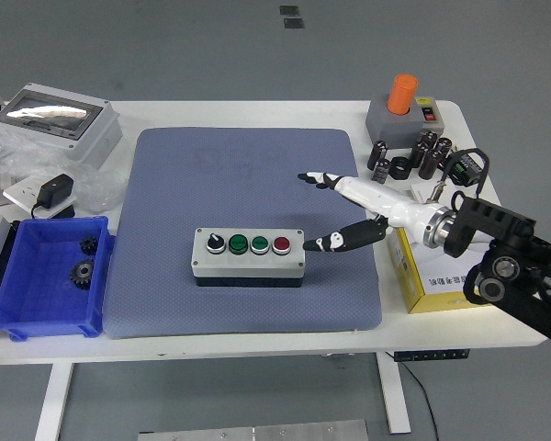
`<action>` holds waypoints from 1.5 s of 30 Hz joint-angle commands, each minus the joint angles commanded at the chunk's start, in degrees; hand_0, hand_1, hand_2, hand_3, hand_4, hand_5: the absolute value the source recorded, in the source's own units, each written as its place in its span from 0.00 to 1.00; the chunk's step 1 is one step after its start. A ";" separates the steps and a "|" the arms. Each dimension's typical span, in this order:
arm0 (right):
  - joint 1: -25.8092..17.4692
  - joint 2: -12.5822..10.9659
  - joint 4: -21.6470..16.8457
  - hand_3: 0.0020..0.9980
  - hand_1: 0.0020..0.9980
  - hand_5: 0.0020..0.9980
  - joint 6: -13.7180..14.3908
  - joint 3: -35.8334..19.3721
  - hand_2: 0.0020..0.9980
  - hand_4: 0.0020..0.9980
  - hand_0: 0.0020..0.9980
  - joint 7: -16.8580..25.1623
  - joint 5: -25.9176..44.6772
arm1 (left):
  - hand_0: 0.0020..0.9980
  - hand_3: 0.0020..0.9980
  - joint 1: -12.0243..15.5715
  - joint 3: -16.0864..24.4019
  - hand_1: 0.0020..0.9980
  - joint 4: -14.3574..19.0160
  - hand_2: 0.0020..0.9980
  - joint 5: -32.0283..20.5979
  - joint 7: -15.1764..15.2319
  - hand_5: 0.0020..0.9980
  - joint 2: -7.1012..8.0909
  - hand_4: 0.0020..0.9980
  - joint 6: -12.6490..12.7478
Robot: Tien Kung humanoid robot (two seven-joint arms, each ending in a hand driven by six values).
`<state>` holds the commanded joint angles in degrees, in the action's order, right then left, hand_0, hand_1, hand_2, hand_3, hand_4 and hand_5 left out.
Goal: Pick up the button,place it on the desk,press the button,press the button
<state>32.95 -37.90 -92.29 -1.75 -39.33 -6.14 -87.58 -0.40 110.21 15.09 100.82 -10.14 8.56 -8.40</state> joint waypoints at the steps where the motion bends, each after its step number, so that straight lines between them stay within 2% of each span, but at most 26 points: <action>1: 0.11 -1.17 -1.12 1.00 0.92 0.44 -1.21 -0.54 0.98 0.88 0.91 -1.39 -1.10 | 0.70 0.81 0.07 -0.03 0.67 0.04 0.67 -0.07 -0.08 0.87 0.01 0.62 0.03; 5: 1.65 -4.05 -4.09 1.00 0.92 0.44 -6.75 1.78 0.98 0.88 0.91 -6.47 -2.08 | 0.70 0.81 -0.02 0.07 0.67 0.01 0.67 -0.06 0.03 0.87 0.13 0.62 0.00; 6: 2.03 -4.20 -4.44 0.94 0.71 0.43 -7.97 2.47 0.76 0.65 0.65 -7.53 -1.96 | 0.70 0.81 -0.08 0.11 0.67 -0.01 0.67 0.00 0.10 0.87 0.14 0.62 -0.03; 8: 2.87 -4.08 -4.96 0.94 0.71 0.43 -10.65 3.80 0.76 0.65 0.65 -9.48 -1.70 | 0.70 0.81 -0.23 0.21 0.67 -0.05 0.67 0.13 0.19 0.87 0.14 0.62 -0.10; 11: 3.99 -3.21 -5.00 0.94 0.71 0.43 -11.95 4.89 0.76 0.65 0.65 -9.90 -1.30 | 0.70 0.81 -0.30 0.18 0.67 -0.05 0.67 0.12 0.12 0.87 0.11 0.62 -0.13; 12: 4.52 -2.69 -4.84 0.78 0.19 0.14 -11.84 5.30 0.30 0.30 0.12 -9.76 -1.28 | 0.70 0.81 -0.31 0.15 0.67 -0.02 0.67 0.08 0.03 0.87 0.11 0.62 -0.12; 17: 6.62 -0.18 -3.69 0.78 0.19 0.14 -10.24 7.03 0.30 0.30 0.12 -8.87 -1.80 | 0.70 0.81 -0.37 0.07 0.67 0.05 0.67 -0.02 -0.25 0.87 0.11 0.62 -0.17; 18: 6.93 0.27 -3.44 0.76 0.12 0.05 -9.97 7.34 0.23 0.34 0.06 -8.77 -1.90 | 0.70 0.81 -0.39 0.09 0.67 0.06 0.67 0.01 -0.26 0.87 0.10 0.62 -0.19; 23: 8.30 2.15 -2.33 0.76 0.12 0.05 -9.18 9.45 0.23 0.34 0.06 -8.59 -2.14 | 0.70 0.81 -0.38 0.02 0.67 0.08 0.67 -0.07 -0.41 0.87 0.01 0.62 -0.24; 24: 8.45 2.34 -2.26 0.76 0.11 0.00 -9.14 9.96 0.19 0.35 0.04 -8.57 -2.09 | 0.70 0.81 -0.37 -0.02 0.67 0.10 0.67 -0.12 -0.47 0.87 0.00 0.62 -0.23; 36: 9.03 5.97 0.66 0.75 0.10 0.00 -7.96 13.16 0.18 0.36 0.03 -8.46 -2.57 | 0.70 0.81 -0.60 0.17 0.67 0.09 0.66 0.17 -0.44 0.88 0.03 0.63 -0.42; 45: 9.04 6.85 1.79 0.75 0.09 0.00 -7.27 15.47 0.17 0.36 0.03 -9.26 -3.63 | 0.70 0.81 -0.50 0.07 0.67 0.10 0.66 0.04 -0.45 0.88 0.04 0.63 -0.41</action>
<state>41.99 -31.04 -90.50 -9.01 -23.86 -15.40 -91.21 -0.90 110.28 15.19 100.85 -10.59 8.60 -8.81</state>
